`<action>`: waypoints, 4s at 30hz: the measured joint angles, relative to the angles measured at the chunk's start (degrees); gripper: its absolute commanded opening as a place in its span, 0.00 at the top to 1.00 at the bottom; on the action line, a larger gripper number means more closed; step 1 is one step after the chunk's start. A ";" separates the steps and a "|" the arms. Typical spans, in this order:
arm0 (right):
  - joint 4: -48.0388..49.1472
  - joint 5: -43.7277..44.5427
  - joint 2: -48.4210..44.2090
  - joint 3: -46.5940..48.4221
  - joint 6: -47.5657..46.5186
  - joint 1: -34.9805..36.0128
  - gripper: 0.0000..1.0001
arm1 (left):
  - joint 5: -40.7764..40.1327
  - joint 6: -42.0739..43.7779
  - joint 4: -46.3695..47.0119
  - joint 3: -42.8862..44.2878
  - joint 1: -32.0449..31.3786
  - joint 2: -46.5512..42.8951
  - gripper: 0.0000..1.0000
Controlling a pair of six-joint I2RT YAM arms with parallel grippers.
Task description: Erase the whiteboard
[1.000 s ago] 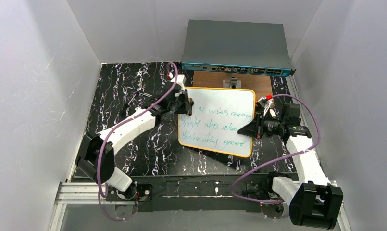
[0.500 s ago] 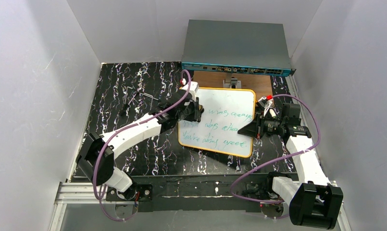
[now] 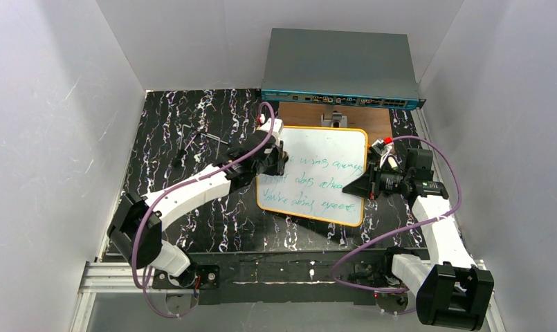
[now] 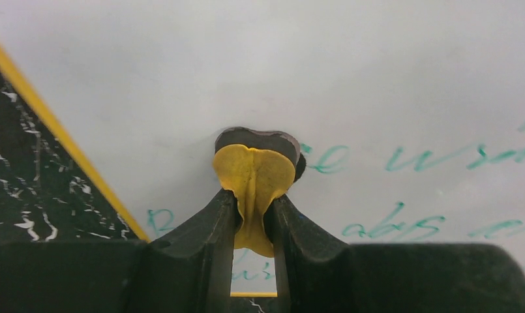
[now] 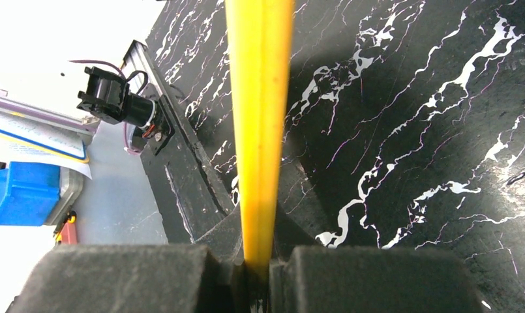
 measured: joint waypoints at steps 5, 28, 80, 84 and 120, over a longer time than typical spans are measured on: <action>0.00 -0.09 -0.02 0.00 -0.20 0.00 0.99 | -0.15 -0.22 -0.52 0.02 -0.20 0.00 1.00; -0.17 -0.31 -0.31 0.00 -0.85 -0.44 0.99 | 3.43 -4.46 1.20 -1.92 7.80 -1.03 1.00; -0.50 -0.98 -0.79 0.00 -2.93 -1.81 0.99 | 3.26 1.22 1.20 6.49 -5.46 2.99 1.00; -0.55 -0.98 -0.81 0.00 -2.99 -1.81 0.99 | 3.34 0.31 0.42 7.69 -4.50 3.41 1.00; -1.01 -1.42 -1.27 0.00 -4.00 -2.10 0.99 | 0.28 -8.28 4.61 -3.69 -7.72 -1.14 1.00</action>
